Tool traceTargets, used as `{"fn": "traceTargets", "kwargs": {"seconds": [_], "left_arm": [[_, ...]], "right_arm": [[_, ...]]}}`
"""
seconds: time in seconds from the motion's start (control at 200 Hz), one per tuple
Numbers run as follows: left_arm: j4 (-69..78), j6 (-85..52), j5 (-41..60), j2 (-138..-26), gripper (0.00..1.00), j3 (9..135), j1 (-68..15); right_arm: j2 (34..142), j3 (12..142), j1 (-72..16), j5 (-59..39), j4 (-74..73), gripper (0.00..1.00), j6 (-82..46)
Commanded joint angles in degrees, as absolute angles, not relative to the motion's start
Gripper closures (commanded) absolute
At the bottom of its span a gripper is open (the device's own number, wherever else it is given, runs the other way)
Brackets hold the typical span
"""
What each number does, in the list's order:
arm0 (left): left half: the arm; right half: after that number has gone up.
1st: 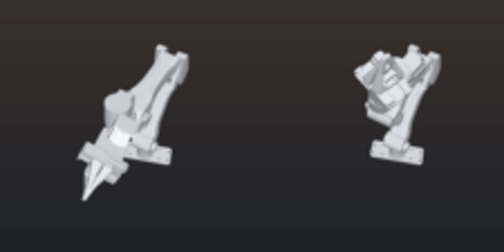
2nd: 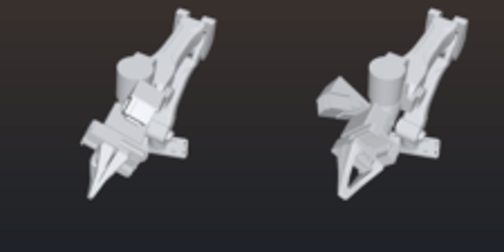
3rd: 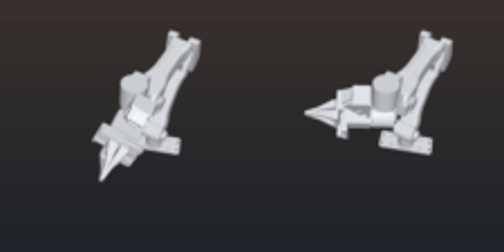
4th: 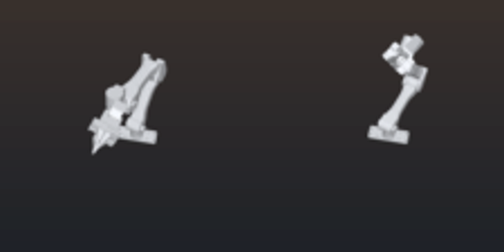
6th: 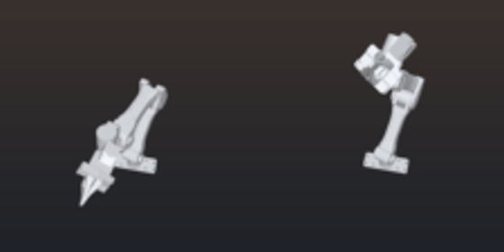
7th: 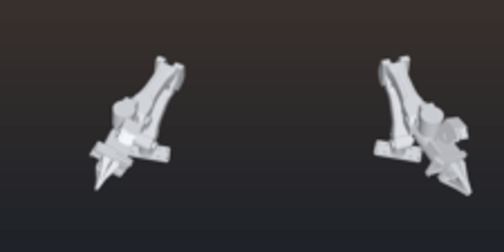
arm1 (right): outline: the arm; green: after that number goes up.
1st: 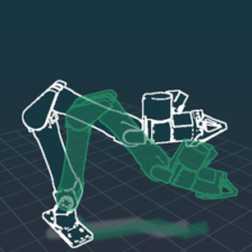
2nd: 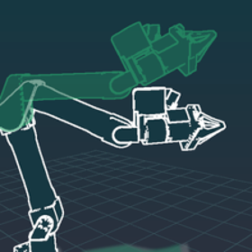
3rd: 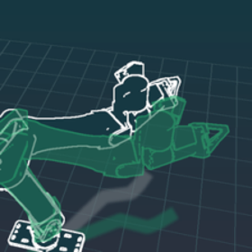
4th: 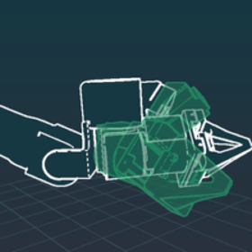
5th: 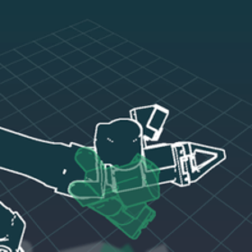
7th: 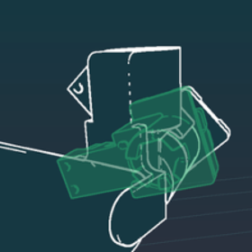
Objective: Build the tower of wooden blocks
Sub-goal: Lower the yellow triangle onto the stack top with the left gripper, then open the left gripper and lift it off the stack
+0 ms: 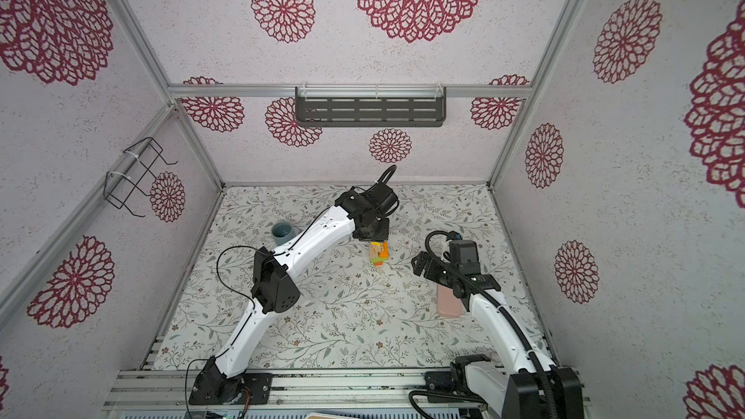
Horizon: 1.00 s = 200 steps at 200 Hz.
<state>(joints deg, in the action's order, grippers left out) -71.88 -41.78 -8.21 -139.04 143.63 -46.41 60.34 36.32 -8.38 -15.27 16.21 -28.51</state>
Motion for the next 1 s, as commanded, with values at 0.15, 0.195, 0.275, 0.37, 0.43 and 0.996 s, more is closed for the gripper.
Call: {"fn": "traceTargets", "kwargs": {"seconds": [0.15, 0.195, 0.275, 0.37, 0.43, 0.996], "left_arm": [[-71.45, -41.49, -8.41, -139.66, 0.62, 144.23, -46.40], [-71.52, -41.53, -8.49, -139.68, 0.62, 144.23, -46.41], [-71.49, -41.56, -8.57, -139.61, 0.60, 144.23, -46.41], [-71.37, -41.48, -8.54, -139.51, 0.57, 144.41, -46.41], [-71.37, -41.49, -8.53, -139.55, 0.55, 144.50, -46.41], [-71.22, -40.90, -9.42, -138.60, 0.39, 144.61, -46.35]], "right_arm": [[60.07, 35.76, -7.91, -15.99, 15.26, 0.01, -27.68], [60.04, 35.75, -7.91, -15.92, 15.29, 0.01, -27.68], [60.11, 35.68, -7.82, -15.98, 15.28, 0.01, -27.60], [60.01, 35.71, -7.82, -15.93, 15.38, 0.01, -27.60], [59.90, 35.77, -7.82, -15.98, 15.38, 0.01, -27.60], [59.80, 35.77, -7.65, -15.99, 15.47, 0.01, -27.51]]}}
